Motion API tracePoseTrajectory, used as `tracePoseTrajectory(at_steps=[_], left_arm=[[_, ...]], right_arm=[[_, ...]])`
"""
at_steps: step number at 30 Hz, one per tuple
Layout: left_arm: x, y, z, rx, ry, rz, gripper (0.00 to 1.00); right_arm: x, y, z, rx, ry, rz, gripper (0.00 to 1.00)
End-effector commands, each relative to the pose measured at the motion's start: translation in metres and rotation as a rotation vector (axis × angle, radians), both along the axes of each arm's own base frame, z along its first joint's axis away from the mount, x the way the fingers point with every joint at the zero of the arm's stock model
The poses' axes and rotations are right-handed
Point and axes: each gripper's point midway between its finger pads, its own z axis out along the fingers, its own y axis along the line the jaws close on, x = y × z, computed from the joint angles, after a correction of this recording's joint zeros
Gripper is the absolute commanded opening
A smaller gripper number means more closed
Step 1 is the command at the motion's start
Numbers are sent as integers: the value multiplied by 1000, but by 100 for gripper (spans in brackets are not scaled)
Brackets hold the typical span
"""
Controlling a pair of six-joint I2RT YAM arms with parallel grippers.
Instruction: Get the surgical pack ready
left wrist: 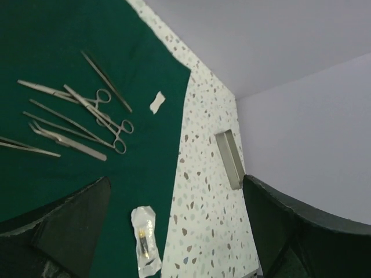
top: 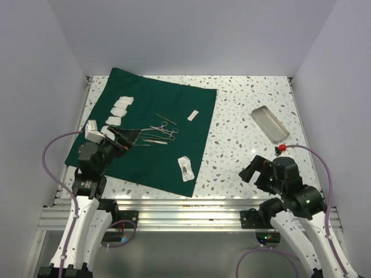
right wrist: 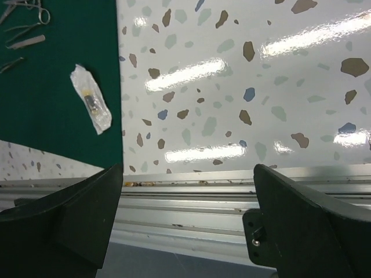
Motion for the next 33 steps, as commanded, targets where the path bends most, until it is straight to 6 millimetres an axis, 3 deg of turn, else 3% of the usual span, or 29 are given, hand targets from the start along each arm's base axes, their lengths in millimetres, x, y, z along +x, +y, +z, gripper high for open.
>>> tracePoseTrajectory(at_steps=[1, 3, 10, 12, 17, 24, 29, 31, 32, 33], left_arm=[[-9, 0, -41, 85, 206, -38, 100], [-9, -10, -42, 56, 218, -101, 100], [-5, -35, -73, -31, 355, -254, 100], [-4, -39, -72, -58, 344, -274, 100], [-3, -35, -75, -62, 372, -234, 100], [-7, -20, -94, -33, 537, -140, 100], [10, -10, -77, 13, 514, -84, 97], [14, -1, -91, 52, 627, -43, 95], [15, 9, -88, 102, 683, -4, 90], [14, 17, -102, 130, 786, 36, 89]], right_arm=[[1, 4, 12, -48, -1, 88, 99], [0, 10, 15, -59, -1, 166, 99], [4, 12, 19, -105, 60, 209, 99], [4, 13, 19, -110, 65, 231, 99], [1, 20, 18, -101, 73, 287, 99], [2, 27, 9, -81, 102, 321, 99], [4, 25, -1, -104, 146, 317, 99], [7, 28, -2, -99, 149, 322, 99], [9, 29, -4, -101, 162, 322, 99], [11, 30, -2, -100, 163, 325, 99]])
